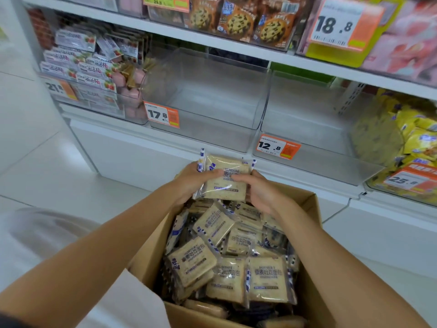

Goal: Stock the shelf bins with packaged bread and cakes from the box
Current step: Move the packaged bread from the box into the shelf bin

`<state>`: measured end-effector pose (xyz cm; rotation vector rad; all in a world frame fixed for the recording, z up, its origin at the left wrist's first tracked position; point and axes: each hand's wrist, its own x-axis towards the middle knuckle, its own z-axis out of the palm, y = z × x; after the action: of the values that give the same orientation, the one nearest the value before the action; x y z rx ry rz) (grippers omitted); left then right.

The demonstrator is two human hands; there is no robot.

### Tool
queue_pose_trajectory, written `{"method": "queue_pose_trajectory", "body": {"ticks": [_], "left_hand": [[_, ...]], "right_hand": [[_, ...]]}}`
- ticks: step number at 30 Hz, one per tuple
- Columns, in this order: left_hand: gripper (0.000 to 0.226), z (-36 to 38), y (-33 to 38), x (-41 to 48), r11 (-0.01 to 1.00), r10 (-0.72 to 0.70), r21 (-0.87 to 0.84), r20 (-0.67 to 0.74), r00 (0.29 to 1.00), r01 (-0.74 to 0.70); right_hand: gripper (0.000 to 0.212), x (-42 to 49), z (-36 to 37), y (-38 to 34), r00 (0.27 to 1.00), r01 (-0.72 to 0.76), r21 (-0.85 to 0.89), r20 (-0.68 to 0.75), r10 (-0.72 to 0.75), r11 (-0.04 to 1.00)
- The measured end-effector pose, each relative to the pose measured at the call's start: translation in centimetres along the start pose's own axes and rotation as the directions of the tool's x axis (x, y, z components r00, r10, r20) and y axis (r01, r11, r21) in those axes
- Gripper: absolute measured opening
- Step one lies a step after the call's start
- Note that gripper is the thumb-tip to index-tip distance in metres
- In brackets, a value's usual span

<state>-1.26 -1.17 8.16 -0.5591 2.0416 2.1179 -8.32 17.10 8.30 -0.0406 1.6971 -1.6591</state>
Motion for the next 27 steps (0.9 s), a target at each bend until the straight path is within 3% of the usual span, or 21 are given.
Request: {"method": "queue_pose_trajectory", "body": {"ticks": [1, 2, 5, 8, 11, 14, 16, 19, 23, 27], "left_hand": [[0.073, -0.8, 0.4, 0.1, 1.000, 0.003, 0.000, 0.024, 1.000, -0.003], [0.059, -1.7, 1.1, 0.1, 1.000, 0.007, -0.011, 0.052, 0.999, -0.006], [0.032, -4.6, 3.5, 0.2, 0.996, 0.086, 0.026, 0.067, 0.994, -0.088], [0.053, -7.9, 6.9, 1.6, 0.944, 0.276, 0.216, -0.098, 0.956, -0.250], [0.075, -11.5, 10.2, 4.8, 0.871, 0.458, 0.346, -0.318, 0.830, -0.349], [0.061, -16.2, 12.7, 9.0, 0.739, 0.619, 0.610, -0.449, 0.644, -0.286], [0.060, -19.2, 13.3, 12.0, 0.565, 0.742, 0.804, -0.396, 0.541, -0.187], [0.058, -21.5, 13.4, 15.7, 0.418, 0.800, 0.898, -0.294, 0.522, -0.135], [0.052, -22.3, 12.7, 17.9, 0.395, 0.868, 0.858, -0.232, 0.438, -0.327], [0.029, -22.0, 12.2, 17.7, 0.450, 0.863, 0.812, -0.289, 0.415, -0.370]], "right_hand": [[0.088, 0.1, 0.6, -0.6, 1.000, -0.004, -0.049, 0.016, 0.005, 0.999], [0.087, 0.3, 1.1, -1.3, 0.999, 0.011, -0.072, 0.040, -0.009, 0.997], [0.046, 1.4, 3.1, -4.1, 0.988, 0.113, -0.060, 0.110, -0.106, 0.992], [0.036, 3.4, 5.8, -7.8, 0.967, 0.248, -0.064, 0.070, -0.244, 0.967], [0.033, 7.3, 7.6, -12.4, 0.950, 0.309, -0.031, -0.041, -0.311, 0.950], [0.043, 12.0, 8.5, -16.5, 0.940, 0.322, 0.015, -0.123, -0.318, 0.947], [0.040, 15.8, 8.4, -18.1, 0.932, 0.333, 0.018, -0.158, -0.326, 0.943], [0.041, 21.7, 8.1, -19.7, 0.912, 0.359, -0.020, -0.207, -0.355, 0.933], [0.062, 30.1, 7.6, -21.1, 0.840, 0.415, -0.137, -0.322, -0.437, 0.899], [0.076, 35.5, 6.3, -19.1, 0.786, 0.333, -0.521, -0.307, -0.537, 0.786]]}}
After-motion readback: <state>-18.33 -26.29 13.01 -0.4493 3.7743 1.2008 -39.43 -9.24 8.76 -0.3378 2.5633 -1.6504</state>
